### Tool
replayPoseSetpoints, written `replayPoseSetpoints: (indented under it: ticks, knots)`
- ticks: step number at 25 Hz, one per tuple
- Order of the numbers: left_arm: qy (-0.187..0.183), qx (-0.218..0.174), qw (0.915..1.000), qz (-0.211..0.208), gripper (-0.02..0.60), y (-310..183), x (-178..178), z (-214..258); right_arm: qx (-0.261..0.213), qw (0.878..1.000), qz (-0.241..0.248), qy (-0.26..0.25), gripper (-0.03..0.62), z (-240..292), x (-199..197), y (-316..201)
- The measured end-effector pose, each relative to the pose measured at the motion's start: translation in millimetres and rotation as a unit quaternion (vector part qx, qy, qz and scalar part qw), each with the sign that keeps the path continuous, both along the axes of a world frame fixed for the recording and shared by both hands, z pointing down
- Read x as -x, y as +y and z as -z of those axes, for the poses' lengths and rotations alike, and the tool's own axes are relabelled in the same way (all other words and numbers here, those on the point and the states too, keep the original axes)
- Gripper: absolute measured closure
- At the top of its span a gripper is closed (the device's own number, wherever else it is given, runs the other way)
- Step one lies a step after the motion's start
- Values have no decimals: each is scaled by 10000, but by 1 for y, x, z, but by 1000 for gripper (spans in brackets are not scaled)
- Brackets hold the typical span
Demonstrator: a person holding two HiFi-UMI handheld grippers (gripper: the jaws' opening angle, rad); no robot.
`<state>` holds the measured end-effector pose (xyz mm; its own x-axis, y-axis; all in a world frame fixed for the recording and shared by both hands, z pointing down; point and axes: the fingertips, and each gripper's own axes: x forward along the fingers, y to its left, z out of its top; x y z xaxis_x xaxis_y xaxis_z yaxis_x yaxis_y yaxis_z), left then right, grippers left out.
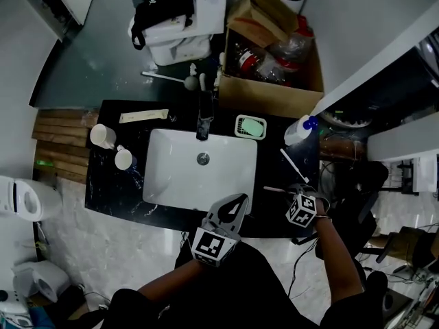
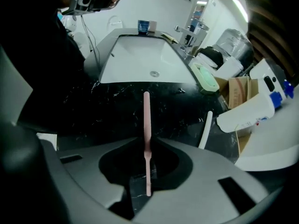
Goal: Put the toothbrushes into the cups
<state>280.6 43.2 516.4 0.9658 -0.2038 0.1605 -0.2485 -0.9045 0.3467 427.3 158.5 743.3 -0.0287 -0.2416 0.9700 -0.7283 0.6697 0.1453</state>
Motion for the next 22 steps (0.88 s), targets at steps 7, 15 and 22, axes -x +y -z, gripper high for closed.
replayPoseSetpoints:
  ticks: [7, 15, 22]
  knots:
    - [-59, -44, 9999, 154, 568, -5, 9, -4, 139, 9998, 171, -1, 537, -2, 2, 0]
    - [-122, -296, 9976, 615, 568, 15, 46, 12, -374, 9991, 111, 144, 537, 17, 17, 6]
    - [-455, -314, 9890, 1373, 568, 42, 94, 3, -933, 9944, -112, -481, 537, 51, 98, 9]
